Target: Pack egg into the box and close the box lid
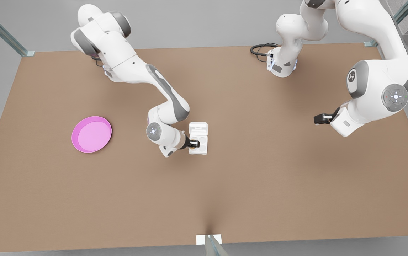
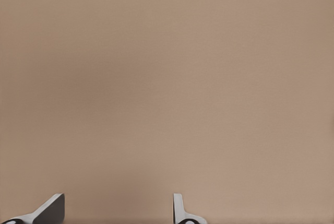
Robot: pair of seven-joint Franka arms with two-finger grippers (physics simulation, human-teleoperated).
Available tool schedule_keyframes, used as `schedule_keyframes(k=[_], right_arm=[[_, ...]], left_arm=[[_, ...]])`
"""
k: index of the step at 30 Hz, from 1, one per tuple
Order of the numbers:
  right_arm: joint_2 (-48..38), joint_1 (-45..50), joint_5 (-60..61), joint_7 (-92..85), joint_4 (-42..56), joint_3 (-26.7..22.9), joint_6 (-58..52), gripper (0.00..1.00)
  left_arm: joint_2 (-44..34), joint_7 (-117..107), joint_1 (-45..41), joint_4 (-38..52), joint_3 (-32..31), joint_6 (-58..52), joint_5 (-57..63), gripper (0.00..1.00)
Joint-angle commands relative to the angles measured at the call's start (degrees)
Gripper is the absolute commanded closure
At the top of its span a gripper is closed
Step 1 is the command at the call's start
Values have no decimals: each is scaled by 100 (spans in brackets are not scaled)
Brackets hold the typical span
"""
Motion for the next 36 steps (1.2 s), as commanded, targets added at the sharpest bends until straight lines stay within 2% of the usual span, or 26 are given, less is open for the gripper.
schedule_keyframes(k=[1, 7, 8, 9, 15, 17, 18, 19, 21, 23, 24, 25, 26, 30, 31, 34, 36], right_arm=[[10, 10, -102, 82, 0, -11, -20, 41], [195, 54, -102, 82, -8, -2, 121, 40], [203, 45, -102, 82, -8, -2, 139, 30], [203, 45, -102, 82, -8, -2, 139, 0], [203, 27, -102, 74, 0, -11, 130, 0], [-183, -122, -84, 65, -123, -28, -221, 0], [-508, -560, -154, -31, -114, -160, -1028, 0], [-745, -755, -497, -628, -61, -871, -2101, 0], [-869, -755, -1384, -1929, 360, -2154, -3244, 0], [-1150, -755, -1974, -2378, 484, -2682, -3579, 0], [-1448, -772, -2175, -2475, 484, -2753, -3737, 0], [-1852, -1798, -2896, -2475, 458, -1701, -3781, 0], [-2169, -3057, -3485, -2475, 466, -434, -3992, 0], [-2240, -3189, -3494, -2396, 756, -424, -4309, 0], [-2231, -3181, -3538, -2431, 835, -424, -4458, 0], [-2134, -3286, -3538, -2466, 1099, -477, -4572, 0], [-2126, -3277, -3538, -2466, 1108, -477, -4564, 0]], left_arm=[[8, 0, 0, 0, 0, 9, 8, 0], [8, 0, 0, 0, 0, 9, -1, 0], [17, 0, 0, 0, 0, 9, -1, 0], [17, 0, 0, 0, 0, 9, 8, 0], [17, 0, 0, 0, 0, 9, -1, 0], [17, 0, 0, 0, 0, 9, -1, 0], [26, 0, 0, 0, 0, -17, 8, 24], [35, 0, -131, 0, 0, -53, 8, 78], [228, -17, -675, -9, 0, -202, 8, 79], [246, -96, -1247, -580, 0, -88, -10, 79], [228, -545, -1493, -835, 0, 219, -53, 79], [254, -746, -1739, -1028, 0, 413, -63, 79], [44, -1063, -1985, -1721, -8, 1194, -63, 79], [-1081, -1880, -2135, -4165, -17, 3708, -71, 79], [-1222, -2162, -2302, -4535, -26, 4113, -63, 79], [-1108, -3234, -3225, -4816, -35, 4597, -89, 79], [-704, -3717, -3831, -4342, -61, 4597, -317, 79]])
